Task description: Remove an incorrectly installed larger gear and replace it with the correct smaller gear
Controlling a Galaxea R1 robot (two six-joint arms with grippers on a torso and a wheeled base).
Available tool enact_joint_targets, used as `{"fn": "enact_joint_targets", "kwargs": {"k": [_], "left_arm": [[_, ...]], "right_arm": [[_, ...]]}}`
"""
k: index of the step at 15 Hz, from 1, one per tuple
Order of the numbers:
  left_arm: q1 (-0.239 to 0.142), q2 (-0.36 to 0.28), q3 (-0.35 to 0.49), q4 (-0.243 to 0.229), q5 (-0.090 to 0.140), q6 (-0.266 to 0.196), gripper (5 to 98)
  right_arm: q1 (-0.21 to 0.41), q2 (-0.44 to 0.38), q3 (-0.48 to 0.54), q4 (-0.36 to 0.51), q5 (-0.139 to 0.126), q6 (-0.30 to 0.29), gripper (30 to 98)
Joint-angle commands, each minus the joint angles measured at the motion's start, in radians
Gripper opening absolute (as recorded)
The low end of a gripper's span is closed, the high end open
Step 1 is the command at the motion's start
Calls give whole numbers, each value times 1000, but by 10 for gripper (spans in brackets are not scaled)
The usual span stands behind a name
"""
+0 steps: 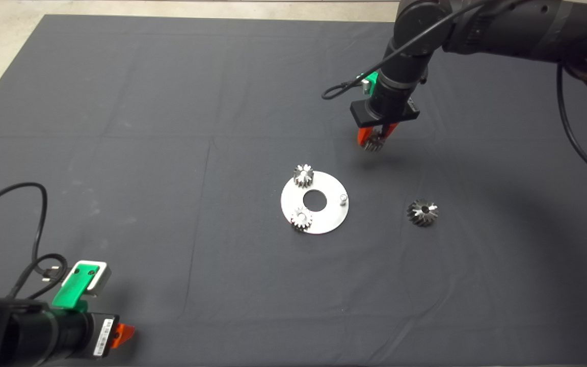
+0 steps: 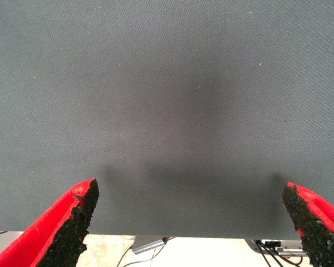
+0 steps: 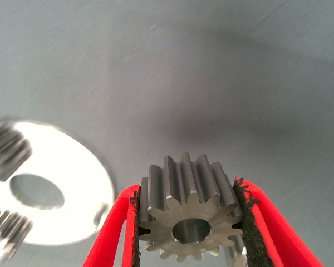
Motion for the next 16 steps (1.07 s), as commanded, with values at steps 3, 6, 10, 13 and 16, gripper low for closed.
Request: {"fn": "enact_joint_targets", "kwargs": {"k": [3,6,10,13,16], "left_arm": [[37,-42,-7,-79,26,-2,840],[39,-44,-2,-81,24,-2,840],[52,-31,-17,-76,21,-3,840],[52,-10,-23,-73,19,-5,840],[52,-7,-25,-72,19,-3,840]], "right_arm": [[77,11,35,146,-100,7,354],[77,10,128,172,-100,39,354],[15,82,152,141,-100,109,353],[-23,129,144,88,-100,130,351],[-44,152,138,28,-101,136,356]]}}
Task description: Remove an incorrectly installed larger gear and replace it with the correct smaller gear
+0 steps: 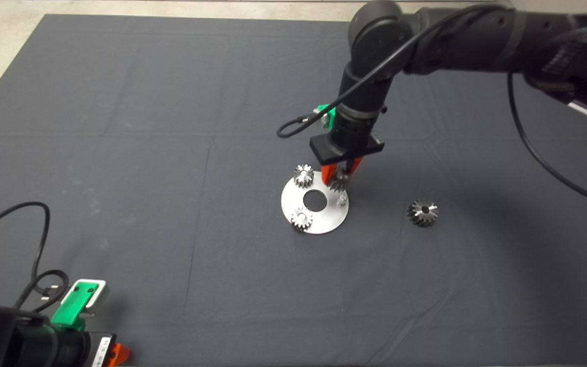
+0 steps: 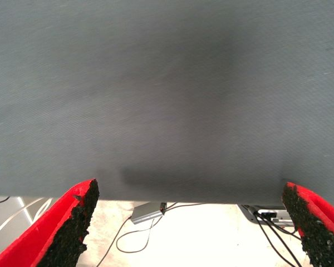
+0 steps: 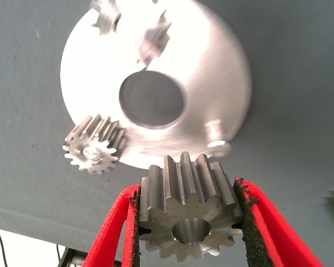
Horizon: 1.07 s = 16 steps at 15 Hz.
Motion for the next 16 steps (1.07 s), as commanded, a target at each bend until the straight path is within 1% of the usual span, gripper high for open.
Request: {"fn": "enact_joint_targets", "kwargs": {"k": [1,5,7,8,9,10,11,13,16], "left_arm": [[4,-9,-5,-1,19,-3,840],[4,6,-5,-1,18,-9,840],[4,11,-7,-1,18,-20,840],[4,11,-7,-1,18,-20,840],[4,11,-7,-1,19,-20,840],[4,9,-7,-1,19,-20,840],[6,8,-8,0,19,-20,840],[6,10,-8,14,19,-22,840],[6,12,-7,14,19,-23,840]], "right_arm": [[0,36,3,-77,-102,25,354],[1,29,3,-101,-103,25,353],[1,20,26,-113,-103,26,351],[1,-13,78,-147,-103,41,352],[1,-67,166,-218,-103,92,351],[1,-107,228,-262,-103,120,351],[3,-128,242,-271,-103,124,351],[3,-128,246,-276,-102,124,350],[0,-126,245,-280,-102,125,350]]}}
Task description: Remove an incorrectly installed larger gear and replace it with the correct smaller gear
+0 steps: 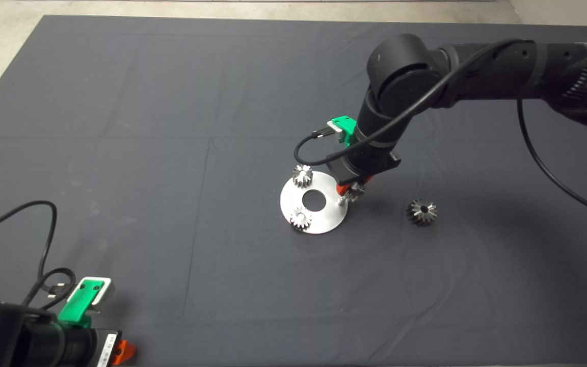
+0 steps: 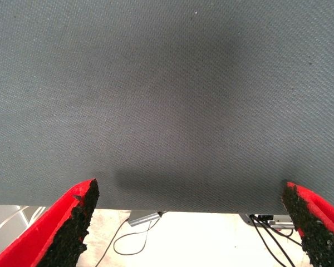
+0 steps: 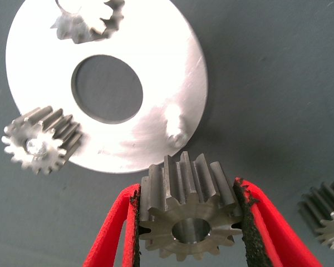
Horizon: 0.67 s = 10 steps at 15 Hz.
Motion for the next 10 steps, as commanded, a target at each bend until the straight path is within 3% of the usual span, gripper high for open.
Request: {"fn": "enact_joint_targets", "kwargs": {"k": [1,4,6,10], "left_arm": [[6,-6,-1,9,17,-12,840],[7,-3,-5,15,17,-23,840],[31,1,-14,23,17,-23,840],[43,4,-18,36,17,-24,840]], "right_arm": [[25,-11,11,-78,-89,20,349],[11,-2,-3,-102,-89,18,350],[1,28,-51,-104,-89,15,352],[-9,87,-135,-104,-89,11,349]]}}
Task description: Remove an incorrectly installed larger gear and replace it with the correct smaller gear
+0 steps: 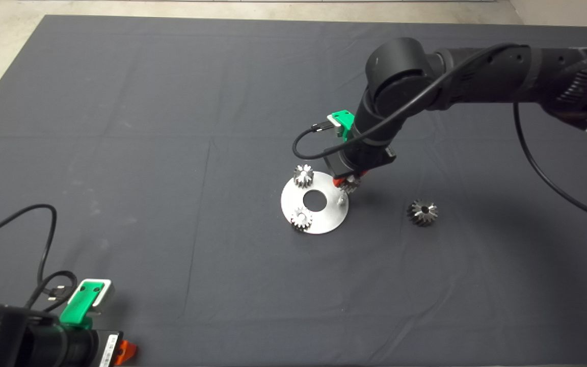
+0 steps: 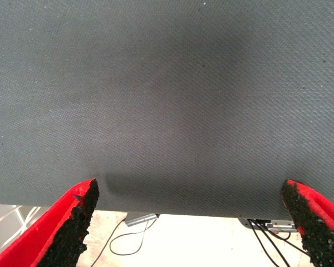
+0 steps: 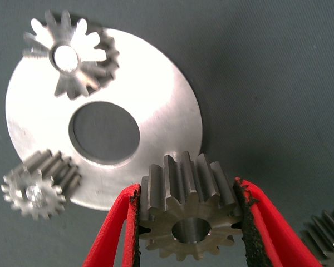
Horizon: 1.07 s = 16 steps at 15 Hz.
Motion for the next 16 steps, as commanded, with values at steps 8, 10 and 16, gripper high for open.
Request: {"fn": "enact_joint_targets", "kwargs": {"k": [8,10,16], "left_arm": [[19,23,-21,9,16,-2,840],[19,26,-19,9,16,-4,840],[19,32,-16,9,17,-4,840]], "right_arm": [[16,57,-96,-30,-100,0,349],[18,38,-85,4,-102,0,348],[16,34,-81,30,-100,0,348]]}}
